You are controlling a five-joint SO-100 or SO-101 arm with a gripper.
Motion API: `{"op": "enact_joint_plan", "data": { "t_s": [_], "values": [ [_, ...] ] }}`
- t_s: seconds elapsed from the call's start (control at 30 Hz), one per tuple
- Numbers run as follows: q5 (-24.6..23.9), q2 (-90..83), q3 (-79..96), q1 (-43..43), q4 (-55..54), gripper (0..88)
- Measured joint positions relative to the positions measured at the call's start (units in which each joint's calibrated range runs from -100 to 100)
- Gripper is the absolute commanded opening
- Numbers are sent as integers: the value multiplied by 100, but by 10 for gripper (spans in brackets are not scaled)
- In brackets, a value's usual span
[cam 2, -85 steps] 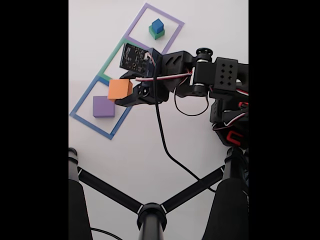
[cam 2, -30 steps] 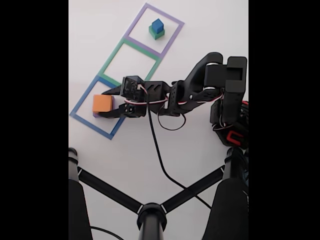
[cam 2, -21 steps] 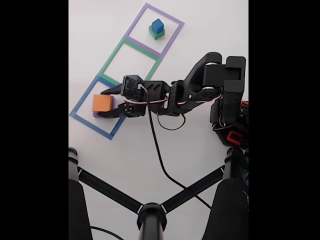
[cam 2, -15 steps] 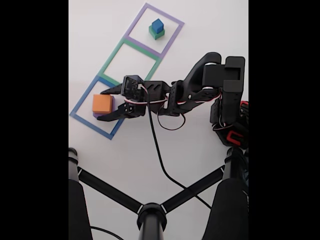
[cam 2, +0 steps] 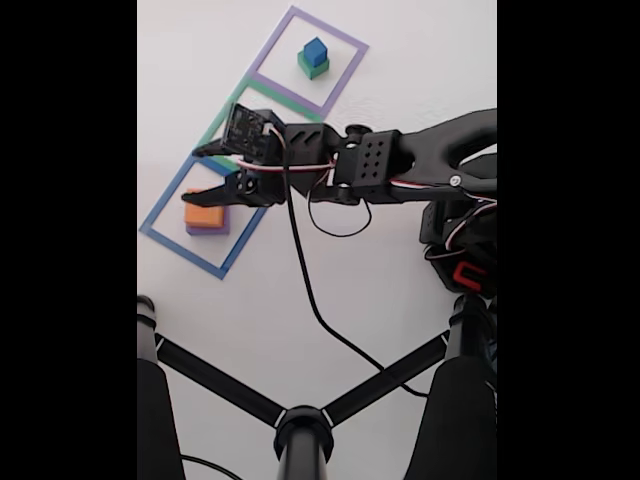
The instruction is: Tower of hanoi
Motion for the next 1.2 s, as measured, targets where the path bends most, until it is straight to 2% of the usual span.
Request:
{"op": "enact_joint_plan", "data": {
  "t_s": [0.13, 0.37, 0.47, 0.6, 0.73, 0.9, 1.1, 1.2],
  "values": [
    [0, -895, -757, 336, 2151, 20],
    [0, -1401, -2942, 1228, 5795, 19],
    [0, -1401, -4038, 1686, 7119, 22],
    [0, -1342, -5361, 2300, 8323, 24],
    [0, -1309, -5970, 2816, 8917, 25],
    [0, -1309, -6014, 3119, 8981, 42],
    [0, -1317, -5518, 3389, 8844, 148],
    [0, -1435, -4848, 3471, 8363, 205]
  ]
}}
